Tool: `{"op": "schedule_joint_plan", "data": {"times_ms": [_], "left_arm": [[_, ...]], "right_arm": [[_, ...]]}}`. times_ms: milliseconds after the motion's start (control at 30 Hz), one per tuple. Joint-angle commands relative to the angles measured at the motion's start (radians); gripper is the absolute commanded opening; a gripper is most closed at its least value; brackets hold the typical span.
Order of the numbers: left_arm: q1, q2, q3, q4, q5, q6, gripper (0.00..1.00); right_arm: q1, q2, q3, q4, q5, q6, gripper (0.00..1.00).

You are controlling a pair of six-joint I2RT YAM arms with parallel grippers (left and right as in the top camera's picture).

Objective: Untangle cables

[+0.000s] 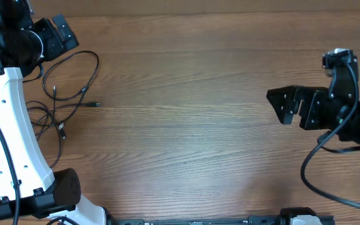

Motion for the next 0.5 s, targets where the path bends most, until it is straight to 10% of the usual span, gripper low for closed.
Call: {"op": "schedule_joint_plan", "data": {"times_ms": [0, 467], "left_arm": [[-0.002, 0.009, 0.006, 0.002, 0.007, -0.014, 1.0], [-0.002, 0.009, 0.006, 0.002, 0.007, -0.014, 1.0]], "right_arm": [[0.003, -0.003, 0.018, -0.003, 0.068, -0.013, 1.0], [0.003, -0.07, -0.166, 0.373, 0.248, -0.077, 1.0]]}}
